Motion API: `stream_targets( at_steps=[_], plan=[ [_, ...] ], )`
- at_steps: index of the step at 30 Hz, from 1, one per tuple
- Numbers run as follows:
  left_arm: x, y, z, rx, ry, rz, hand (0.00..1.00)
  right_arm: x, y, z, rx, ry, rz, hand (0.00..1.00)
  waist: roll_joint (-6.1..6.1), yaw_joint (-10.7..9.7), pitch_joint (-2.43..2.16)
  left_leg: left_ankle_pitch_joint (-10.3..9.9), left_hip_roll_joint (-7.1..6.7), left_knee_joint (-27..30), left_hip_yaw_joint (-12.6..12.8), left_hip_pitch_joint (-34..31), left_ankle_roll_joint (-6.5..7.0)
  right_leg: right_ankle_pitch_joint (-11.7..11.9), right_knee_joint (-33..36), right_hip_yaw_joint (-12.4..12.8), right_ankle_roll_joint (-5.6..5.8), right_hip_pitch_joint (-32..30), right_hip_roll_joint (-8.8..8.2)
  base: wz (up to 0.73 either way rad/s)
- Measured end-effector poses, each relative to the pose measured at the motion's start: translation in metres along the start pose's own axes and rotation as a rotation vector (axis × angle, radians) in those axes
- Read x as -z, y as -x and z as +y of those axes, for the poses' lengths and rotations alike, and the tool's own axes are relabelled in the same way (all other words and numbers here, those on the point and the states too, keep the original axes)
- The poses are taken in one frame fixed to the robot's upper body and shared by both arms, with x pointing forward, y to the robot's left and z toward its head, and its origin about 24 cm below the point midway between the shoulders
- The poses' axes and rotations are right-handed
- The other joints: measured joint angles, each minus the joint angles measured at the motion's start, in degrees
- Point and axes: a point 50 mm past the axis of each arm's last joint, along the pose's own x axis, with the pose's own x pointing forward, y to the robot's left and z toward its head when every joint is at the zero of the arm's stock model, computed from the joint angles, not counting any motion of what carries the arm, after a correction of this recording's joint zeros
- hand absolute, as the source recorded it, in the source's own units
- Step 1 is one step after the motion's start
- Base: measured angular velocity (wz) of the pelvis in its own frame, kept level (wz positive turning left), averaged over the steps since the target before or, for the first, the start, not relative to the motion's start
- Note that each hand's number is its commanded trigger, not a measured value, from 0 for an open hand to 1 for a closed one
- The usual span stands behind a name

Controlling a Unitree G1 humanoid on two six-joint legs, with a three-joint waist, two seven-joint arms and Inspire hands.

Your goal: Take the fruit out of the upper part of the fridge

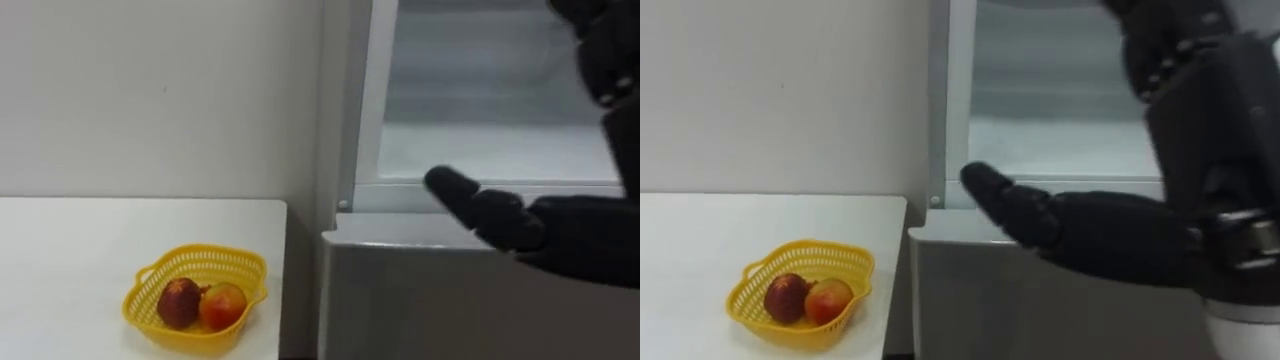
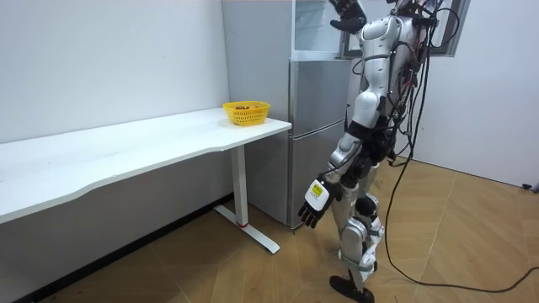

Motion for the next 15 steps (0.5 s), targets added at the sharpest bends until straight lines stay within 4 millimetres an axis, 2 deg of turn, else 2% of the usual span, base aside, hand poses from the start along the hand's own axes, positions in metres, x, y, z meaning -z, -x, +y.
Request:
stream_targets(
  at_steps=[5, 6, 10, 13, 15],
  plan=[
    [0.011, 0.002, -0.001, 0.0, 0.02, 0.034, 0.0, -0.001, 0.007, -0.017, 0.118, 0.082, 0.009, 0.0, -0.12, -1.19, -0.11, -0.12, 0.27, -0.54, 1.79, 0.99, -0.15, -0.01, 0.11, 1.98, -0.07, 0.07, 0.47, -0.21],
    [0.013, 0.002, -0.002, 0.002, 0.02, 0.041, 0.0, 0.0, 0.009, -0.02, 0.137, 0.094, 0.018, 0.0, -0.46, -1.95, -0.28, -0.13, 0.26, -0.49, 2.02, 0.99, -0.15, -0.02, 0.12, 2.02, -0.08, -0.05, 0.49, -0.1],
    [0.014, 0.003, -0.002, 0.0, 0.018, 0.046, 0.0, 0.001, 0.015, -0.025, 0.18, 0.115, 0.047, 0.0, -0.79, -2.21, -0.36, -0.18, 0.44, -0.54, 3.45, 0.92, -0.23, 0.03, 0.26, 2.41, -0.26, -0.79, 0.63, -0.19],
    [0.014, 0.003, -0.002, -0.002, 0.023, 0.048, 0.0, 0.009, 0.024, -0.028, 0.197, 0.129, 0.106, 0.0, -0.92, -2.19, -0.35, -0.46, 0.76, -0.46, 4.59, 0.97, -0.42, 0.18, 0.1, 2.93, -0.45, -0.93, 0.97, -0.16],
    [0.013, 0.002, -0.002, -0.001, 0.026, 0.052, 0.0, 0.021, 0.035, -0.031, 0.202, 0.142, 0.19, 0.0, -0.86, -2.06, -0.35, -0.54, 0.86, -0.48, 4.8, 0.96, -0.48, 0.21, 0.17, 3.77, -0.49, -1.23, 1.23, -0.1]
  ],
)
